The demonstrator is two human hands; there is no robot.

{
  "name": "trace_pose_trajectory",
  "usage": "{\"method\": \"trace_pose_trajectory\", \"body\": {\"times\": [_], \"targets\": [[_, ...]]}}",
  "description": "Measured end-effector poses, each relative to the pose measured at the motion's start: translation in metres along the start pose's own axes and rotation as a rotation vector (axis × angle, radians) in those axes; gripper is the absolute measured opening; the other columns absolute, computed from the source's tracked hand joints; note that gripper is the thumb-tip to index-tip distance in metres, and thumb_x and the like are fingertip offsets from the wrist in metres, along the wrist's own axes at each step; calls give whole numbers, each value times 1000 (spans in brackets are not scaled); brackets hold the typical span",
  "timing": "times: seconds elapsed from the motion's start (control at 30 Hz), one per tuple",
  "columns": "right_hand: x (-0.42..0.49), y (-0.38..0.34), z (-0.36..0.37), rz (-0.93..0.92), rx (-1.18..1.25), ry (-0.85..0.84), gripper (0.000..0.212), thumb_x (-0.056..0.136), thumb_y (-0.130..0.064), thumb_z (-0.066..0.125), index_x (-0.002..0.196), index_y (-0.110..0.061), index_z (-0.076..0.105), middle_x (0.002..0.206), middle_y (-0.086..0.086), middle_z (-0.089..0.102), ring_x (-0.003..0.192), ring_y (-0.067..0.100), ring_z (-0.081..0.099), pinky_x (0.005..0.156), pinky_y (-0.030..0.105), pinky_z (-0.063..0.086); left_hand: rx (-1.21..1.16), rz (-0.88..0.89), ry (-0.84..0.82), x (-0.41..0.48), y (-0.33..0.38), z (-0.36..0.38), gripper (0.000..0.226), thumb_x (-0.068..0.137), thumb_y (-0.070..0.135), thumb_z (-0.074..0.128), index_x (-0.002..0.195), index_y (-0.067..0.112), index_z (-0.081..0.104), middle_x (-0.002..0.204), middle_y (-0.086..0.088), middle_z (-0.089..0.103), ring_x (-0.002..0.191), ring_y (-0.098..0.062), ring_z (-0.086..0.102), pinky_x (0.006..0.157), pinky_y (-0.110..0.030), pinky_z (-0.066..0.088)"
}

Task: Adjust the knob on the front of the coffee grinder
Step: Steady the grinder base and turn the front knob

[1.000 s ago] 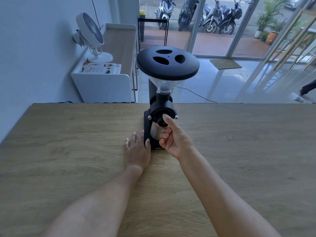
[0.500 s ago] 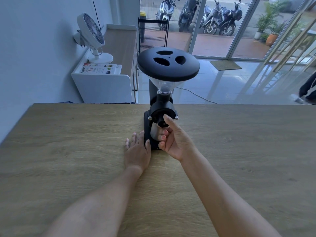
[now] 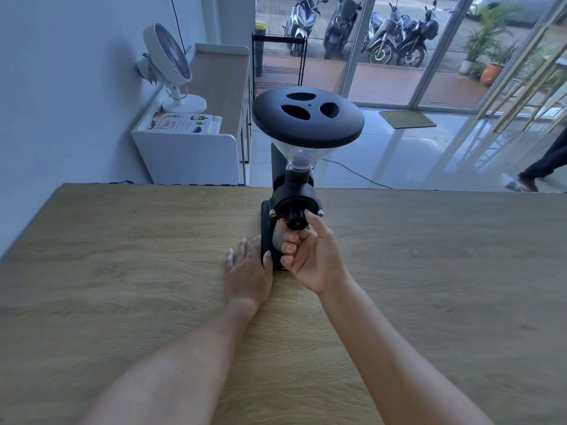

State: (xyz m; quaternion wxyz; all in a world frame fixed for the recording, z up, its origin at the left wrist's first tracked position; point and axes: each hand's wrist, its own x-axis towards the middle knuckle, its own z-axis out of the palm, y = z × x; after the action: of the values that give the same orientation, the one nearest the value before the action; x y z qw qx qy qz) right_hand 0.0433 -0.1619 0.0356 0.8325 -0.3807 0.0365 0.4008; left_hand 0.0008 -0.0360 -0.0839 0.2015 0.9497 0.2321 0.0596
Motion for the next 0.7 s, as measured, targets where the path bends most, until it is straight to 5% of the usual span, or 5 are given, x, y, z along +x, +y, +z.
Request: {"method": "trace_pose_trajectory", "body": {"times": [0.7], "targets": [[2,-1,-2,-22,-29,89,42,86,-45,68,100,-6,67,56,-8,42,44,4,41,39,19,33,-6,-6,3,1,-1,2,55,102,42,17,153,21,17,159,-4,24,148,-13,7,121,-41,1]]}}
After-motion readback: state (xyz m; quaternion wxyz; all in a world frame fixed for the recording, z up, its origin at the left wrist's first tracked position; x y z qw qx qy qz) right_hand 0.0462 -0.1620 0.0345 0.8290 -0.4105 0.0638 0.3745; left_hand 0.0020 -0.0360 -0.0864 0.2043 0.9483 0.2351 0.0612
